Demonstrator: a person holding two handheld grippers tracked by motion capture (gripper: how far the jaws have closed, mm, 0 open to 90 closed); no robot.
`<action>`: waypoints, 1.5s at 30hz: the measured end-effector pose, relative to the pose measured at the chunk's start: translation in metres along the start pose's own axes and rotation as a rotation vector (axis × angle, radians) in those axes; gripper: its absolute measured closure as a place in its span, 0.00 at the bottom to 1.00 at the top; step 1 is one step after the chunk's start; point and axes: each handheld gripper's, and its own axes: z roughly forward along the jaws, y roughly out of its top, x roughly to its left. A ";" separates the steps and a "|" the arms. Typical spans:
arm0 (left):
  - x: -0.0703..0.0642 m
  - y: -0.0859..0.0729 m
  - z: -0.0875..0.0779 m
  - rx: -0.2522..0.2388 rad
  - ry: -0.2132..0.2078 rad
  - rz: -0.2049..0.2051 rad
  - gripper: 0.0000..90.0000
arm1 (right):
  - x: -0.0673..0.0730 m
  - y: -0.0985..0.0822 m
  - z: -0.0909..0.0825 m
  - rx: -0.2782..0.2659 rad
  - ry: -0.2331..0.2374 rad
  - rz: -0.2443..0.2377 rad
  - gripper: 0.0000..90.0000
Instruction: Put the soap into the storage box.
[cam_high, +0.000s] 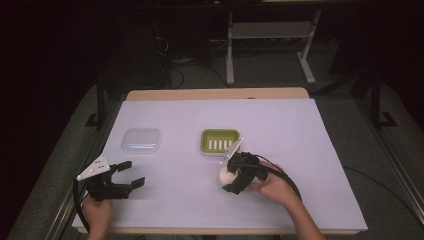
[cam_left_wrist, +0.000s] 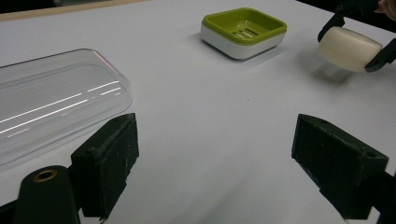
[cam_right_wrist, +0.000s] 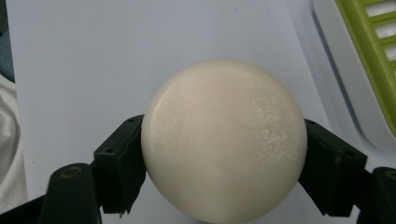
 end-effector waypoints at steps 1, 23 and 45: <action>0.000 0.000 0.000 0.000 0.000 0.000 0.16 | -0.001 0.001 -0.002 0.001 0.000 0.000 0.26; 0.000 0.000 -0.001 -0.003 0.000 -0.003 0.16 | -0.014 0.015 -0.014 -0.011 -0.001 -0.014 0.26; 0.000 0.000 -0.002 -0.002 -0.003 0.002 0.16 | -0.038 0.031 -0.025 -0.036 0.002 0.004 0.26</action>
